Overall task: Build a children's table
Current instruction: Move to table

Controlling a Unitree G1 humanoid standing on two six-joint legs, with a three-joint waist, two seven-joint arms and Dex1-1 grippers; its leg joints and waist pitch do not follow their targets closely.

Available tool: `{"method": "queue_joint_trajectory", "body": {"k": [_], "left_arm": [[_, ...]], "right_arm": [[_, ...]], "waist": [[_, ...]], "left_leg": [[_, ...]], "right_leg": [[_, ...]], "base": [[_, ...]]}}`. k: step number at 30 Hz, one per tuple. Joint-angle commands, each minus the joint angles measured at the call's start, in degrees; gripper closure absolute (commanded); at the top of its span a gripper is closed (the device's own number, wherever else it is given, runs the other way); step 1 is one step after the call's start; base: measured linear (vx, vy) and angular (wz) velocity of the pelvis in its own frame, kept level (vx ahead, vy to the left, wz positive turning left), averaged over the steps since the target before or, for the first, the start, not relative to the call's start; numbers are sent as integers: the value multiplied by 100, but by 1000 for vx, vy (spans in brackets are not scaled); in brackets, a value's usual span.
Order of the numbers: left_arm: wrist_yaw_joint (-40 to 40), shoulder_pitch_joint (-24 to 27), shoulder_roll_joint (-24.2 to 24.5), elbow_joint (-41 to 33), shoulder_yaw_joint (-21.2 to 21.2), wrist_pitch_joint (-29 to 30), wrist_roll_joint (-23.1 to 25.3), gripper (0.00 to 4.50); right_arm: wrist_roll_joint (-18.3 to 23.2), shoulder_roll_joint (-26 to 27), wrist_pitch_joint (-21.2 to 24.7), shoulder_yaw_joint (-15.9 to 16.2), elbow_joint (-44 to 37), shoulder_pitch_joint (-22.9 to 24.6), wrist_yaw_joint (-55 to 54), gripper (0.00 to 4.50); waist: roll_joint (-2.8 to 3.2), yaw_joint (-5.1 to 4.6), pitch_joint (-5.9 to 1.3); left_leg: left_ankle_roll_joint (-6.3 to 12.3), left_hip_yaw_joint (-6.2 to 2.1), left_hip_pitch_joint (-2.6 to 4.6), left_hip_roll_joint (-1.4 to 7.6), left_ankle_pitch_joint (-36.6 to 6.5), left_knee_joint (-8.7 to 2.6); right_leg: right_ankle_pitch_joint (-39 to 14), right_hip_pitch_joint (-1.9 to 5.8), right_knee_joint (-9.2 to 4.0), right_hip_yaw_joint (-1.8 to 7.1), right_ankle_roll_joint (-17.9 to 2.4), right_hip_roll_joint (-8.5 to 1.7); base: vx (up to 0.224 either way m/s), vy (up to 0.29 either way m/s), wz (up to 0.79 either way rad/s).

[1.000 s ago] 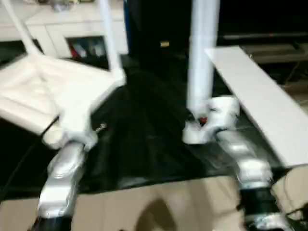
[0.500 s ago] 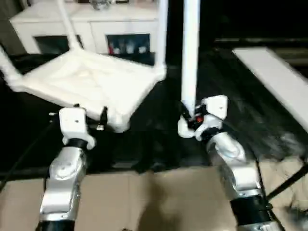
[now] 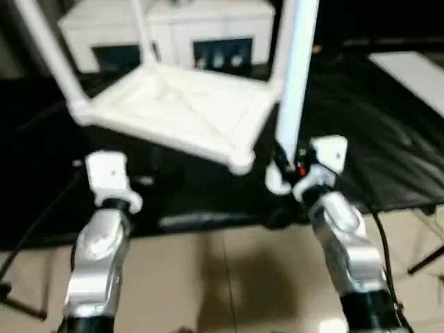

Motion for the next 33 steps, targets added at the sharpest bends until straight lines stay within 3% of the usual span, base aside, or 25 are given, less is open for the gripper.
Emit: {"method": "queue_joint_trajectory", "body": {"k": [1,4,7,9,10,11,12,13,14,15,16,17,18,19,20,23,24,25,26,27,28,29,30,32,33], "left_arm": [[-53,-36,62,-35,70,14,-66,16],[-157,-46,25,-87,61,42,-172,16],[-138,-69,-7,-71,28,48,-146,16],[-138,-74,-23,-68,17,47,-142,16],[-137,-90,-38,-57,8,54,-171,16],[-136,-95,-39,-54,-2,65,-174,16],[-143,-97,-36,-52,-21,82,-164,16],[-145,-102,-38,-44,-27,81,-158,16],[-147,-106,-39,-35,-31,78,-160,16],[-159,-119,-38,-18,-42,57,-161,16],[-161,-125,-39,-6,-45,52,-160,16],[-161,-131,-37,3,-52,52,-146,16],[-165,-134,-38,5,-52,53,-143,16],[-170,-141,-42,4,-53,56,-137,16],[-171,-143,-44,2,-54,58,-136,16],[-165,-138,-49,-4,-66,71,-124,16],[-164,-136,-50,-6,-68,71,-123,16],[-164,-124,-56,-16,-71,72,-120,16],[-164,-121,-57,-18,-72,76,-118,16],[-164,-118,-59,-20,-74,79,-117,16],[-159,-114,-58,-21,-82,86,-117,16],[-155,-112,-58,-21,-87,88,-118,16],[-153,-113,-61,-16,-89,87,-117,16],[-205,-128,-57,-9,-112,109,-132,16],[-244,-135,-66,-2,-116,61,-159,16]], "right_arm": [[-32,31,-35,39,-117,-93,86,270],[-18,40,-43,78,-117,-81,71,270],[20,23,-31,82,-119,-74,87,270],[43,17,-18,72,-129,-73,89,270],[38,13,-11,58,-114,-85,104,270],[33,11,-8,52,-107,-89,112,270],[26,9,-4,45,-102,-90,120,270],[23,6,-2,40,-96,-92,122,270],[21,3,-2,35,-90,-95,125,270],[21,-2,1,29,-78,-99,127,270],[19,-6,-3,26,-68,-101,129,270],[12,-9,-12,30,-60,-98,129,270],[7,-11,-14,32,-57,-97,127,270],[0,-15,-16,37,-62,-95,122,270],[0,-17,-14,38,-70,-94,121,270],[-21,-31,-7,31,-75,-98,112,270],[-22,-33,-7,30,-75,-97,112,270],[-29,-46,-6,35,-77,-98,115,270],[-34,-54,-7,36,-76,-103,118,270],[-39,-62,-7,38,-75,-109,120,270],[-58,-84,-12,38,-70,-128,143,270],[-70,-102,-17,40,-67,-143,164,270],[-80,-130,-18,50,-61,-167,187,270],[-44,-203,2,97,-68,-230,324,270],[-2,-226,21,111,-84,-255,406,270]], "waist": [[103,-12,-278],[147,-104,-149],[126,-122,-109],[168,-114,-59],[142,194,-106],[82,185,-159],[-350,66,-214],[-183,160,-61],[-134,153,40],[-105,184,41],[-69,278,-129],[51,206,-225],[273,-150,-158],[244,-383,-408],[234,-411,-388],[30,-422,-371],[-188,-404,-333],[-566,-201,-412],[-526,-71,-448],[-503,-67,-458],[-403,-57,-339],[-365,-68,-319],[-290,-60,-297],[80,-34,-222],[80,-34,-222]], "left_leg": [[-432,-586,218,1039,-2304,-750],[-1666,-517,385,841,-4976,-1124],[-1470,-329,654,792,-5620,-1219],[-1437,-170,536,835,-6038,-1533],[-1092,229,210,778,-5806,-1896],[-1032,309,384,805,-5349,-1791],[-784,203,1189,561,-3493,-230],[152,-363,235,179,-873,637],[171,-528,-69,179,-601,866],[55,-591,-69,311,-680,804],[50,-453,173,403,-974,-7],[25,-401,452,486,-872,-396],[570,-1130,1254,1123,-1648,-965],[1356,-1390,1527,1395,-1506,-908],[2062,-1337,1504,1262,-489,-793],[2200,-996,1382,993,604,-816],[1709,-598,1220,499,278,-746],[1140,-206,597,-218,-826,-177],[882,-186,461,-298,-1195,283],[618,-345,255,-148,-943,502],[-34,-469,-8,20,-354,755],[-147,-499,-87,103,-193,770],[-245,-498,-152,219,298,631],[84,-423,51,535,701,-386],[84,-423,51,535,701,-386]], "right_leg": [[-468,169,-483,388,-1256,-627],[-1437,93,-519,198,-432,-415],[-2357,181,-718,34,-325,-347],[-2177,419,-426,-195,-245,-117],[-932,906,230,-350,-81,62],[-1515,826,111,-157,-138,-91],[-4442,229,-1145,419,-421,-1004],[-5484,914,-1617,1169,-967,-1457],[-5784,1128,-1536,1159,-929,-1424],[-5692,1163,-1478,1074,-947,-1366],[-3656,1258,-1189,657,-1415,-567],[-2878,1130,-1041,382,-1352,-264],[-1587,180,-96,111,-866,192],[-1013,-66,360,71,-150,14],[-597,-360,477,65,340,-71],[236,-589,344,105,413,-187],[883,-310,-269,225,-56,-248],[-244,672,-736,935,-416,-543],[-866,922,-935,1315,-918,-931],[-1060,1088,-894,1363,-1343,-1061],[-757,1064,-897,1204,-1856,-962],[-623,1078,-928,1139,-1967,-994],[-660,1010,-1031,836,-1990,-918],[-1821,858,-1203,208,-1296,-382],[-1821,858,-1203,208,-1296,-382]], "base": [[-89,136,-2],[-78,129,0],[-48,82,5],[-51,49,6],[-53,-18,19],[-53,-18,19],[93,-92,17],[187,-64,-1],[187,-64,-1],[136,12,3],[82,32,32],[82,32,32],[74,22,38],[113,16,3],[113,16,3],[170,-1,-7],[211,-42,-7],[242,-65,5],[242,-65,5],[242,-75,9],[214,-48,-1],[214,-48,-1],[194,-13,-8],[202,25,-4],[235,96,-11]]}}
